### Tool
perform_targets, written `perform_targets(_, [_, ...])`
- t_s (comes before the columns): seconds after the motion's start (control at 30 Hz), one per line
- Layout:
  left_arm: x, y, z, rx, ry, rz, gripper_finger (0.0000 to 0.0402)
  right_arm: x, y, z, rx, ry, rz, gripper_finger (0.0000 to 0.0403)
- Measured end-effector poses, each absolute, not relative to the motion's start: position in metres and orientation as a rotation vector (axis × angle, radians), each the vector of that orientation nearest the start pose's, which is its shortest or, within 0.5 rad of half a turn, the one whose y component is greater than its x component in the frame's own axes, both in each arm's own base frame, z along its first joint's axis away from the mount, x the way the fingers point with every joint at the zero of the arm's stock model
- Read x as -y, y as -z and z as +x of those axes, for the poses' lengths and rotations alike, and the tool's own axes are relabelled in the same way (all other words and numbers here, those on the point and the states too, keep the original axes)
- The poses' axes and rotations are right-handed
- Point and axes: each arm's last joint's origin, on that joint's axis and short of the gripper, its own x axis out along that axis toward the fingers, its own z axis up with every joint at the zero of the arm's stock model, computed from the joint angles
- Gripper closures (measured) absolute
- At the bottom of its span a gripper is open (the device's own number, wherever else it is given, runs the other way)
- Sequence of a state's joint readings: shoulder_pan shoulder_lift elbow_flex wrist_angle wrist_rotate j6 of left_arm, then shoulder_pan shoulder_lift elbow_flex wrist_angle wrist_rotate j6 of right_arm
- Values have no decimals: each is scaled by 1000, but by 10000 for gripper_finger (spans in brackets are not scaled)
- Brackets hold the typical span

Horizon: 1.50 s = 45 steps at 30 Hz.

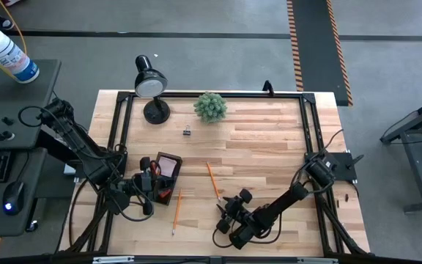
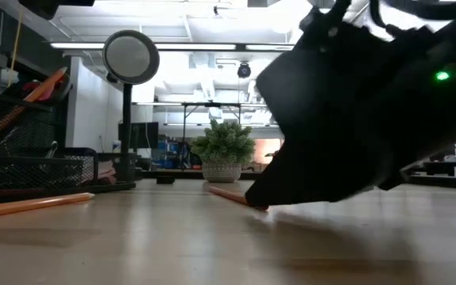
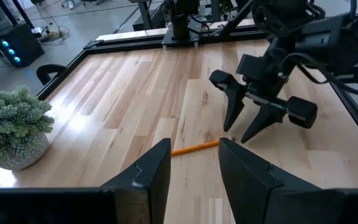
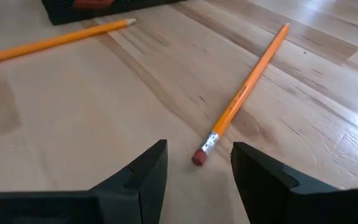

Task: Pick and place office supplies into organizer
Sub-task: Put the right orange pencil into the desk organizer

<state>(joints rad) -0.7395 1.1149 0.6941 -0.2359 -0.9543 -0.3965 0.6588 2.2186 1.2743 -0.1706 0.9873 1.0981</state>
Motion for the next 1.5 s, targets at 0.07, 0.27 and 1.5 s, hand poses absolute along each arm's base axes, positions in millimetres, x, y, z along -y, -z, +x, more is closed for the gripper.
perform_targets(0.07, [130, -244, 178, -382, -286, 104, 277, -229, -73, 339, -483, 636, 220, 235])
perform_targets(0.27, [130, -244, 178, -382, -286, 104, 277, -225, -63, 344, -487, 654, 251, 240])
perform_targets(1.5, [130, -244, 178, -381, -287, 94, 277, -232, -103, 332, -423, 643, 152, 402])
